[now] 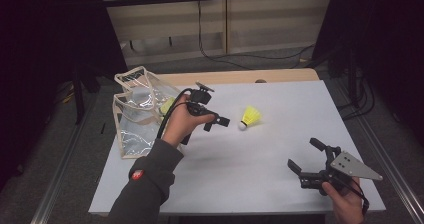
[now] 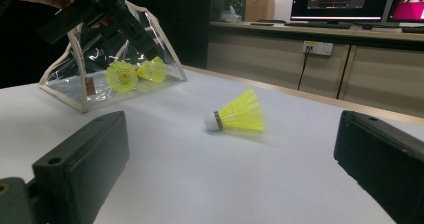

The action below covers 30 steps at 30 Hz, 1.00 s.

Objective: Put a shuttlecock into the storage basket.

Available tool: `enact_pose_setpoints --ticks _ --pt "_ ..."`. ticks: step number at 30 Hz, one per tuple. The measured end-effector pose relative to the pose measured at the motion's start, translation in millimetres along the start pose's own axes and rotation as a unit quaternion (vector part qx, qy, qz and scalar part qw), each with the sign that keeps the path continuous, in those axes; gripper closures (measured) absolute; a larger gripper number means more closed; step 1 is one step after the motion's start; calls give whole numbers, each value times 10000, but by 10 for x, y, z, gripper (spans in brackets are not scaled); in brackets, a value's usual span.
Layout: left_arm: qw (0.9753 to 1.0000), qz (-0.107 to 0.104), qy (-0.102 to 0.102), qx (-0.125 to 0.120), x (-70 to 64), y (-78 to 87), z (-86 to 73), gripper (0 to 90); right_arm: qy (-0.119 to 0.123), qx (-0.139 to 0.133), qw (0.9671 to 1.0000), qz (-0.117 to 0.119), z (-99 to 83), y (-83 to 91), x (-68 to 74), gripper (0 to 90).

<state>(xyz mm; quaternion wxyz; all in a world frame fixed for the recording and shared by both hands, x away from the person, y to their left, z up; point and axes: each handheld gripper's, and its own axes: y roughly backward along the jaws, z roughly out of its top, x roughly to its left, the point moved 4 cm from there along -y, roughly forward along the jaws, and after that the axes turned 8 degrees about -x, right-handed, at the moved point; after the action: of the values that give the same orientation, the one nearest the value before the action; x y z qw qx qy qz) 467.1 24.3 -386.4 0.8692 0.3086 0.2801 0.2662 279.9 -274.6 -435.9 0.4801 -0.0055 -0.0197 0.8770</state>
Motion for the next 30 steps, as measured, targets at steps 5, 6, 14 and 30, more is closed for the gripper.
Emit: enact_pose_setpoints --ticks 5,6,14,30 --pt "10000 -15 -3 1 -6 -41 -29 99 9 0 10000 3 -1 1 0 10" --pt "10000 -19 -33 8 -2 -46 -34 99 9 -1 10000 2 0 1 -1 10" --pt "10000 11 -69 -13 -10 -101 -77 99 1 -2 10000 1 -1 0 1 10" --pt "9998 76 -185 -41 -30 -274 -155 97 13 -7 10000 6 3 4 1 10"
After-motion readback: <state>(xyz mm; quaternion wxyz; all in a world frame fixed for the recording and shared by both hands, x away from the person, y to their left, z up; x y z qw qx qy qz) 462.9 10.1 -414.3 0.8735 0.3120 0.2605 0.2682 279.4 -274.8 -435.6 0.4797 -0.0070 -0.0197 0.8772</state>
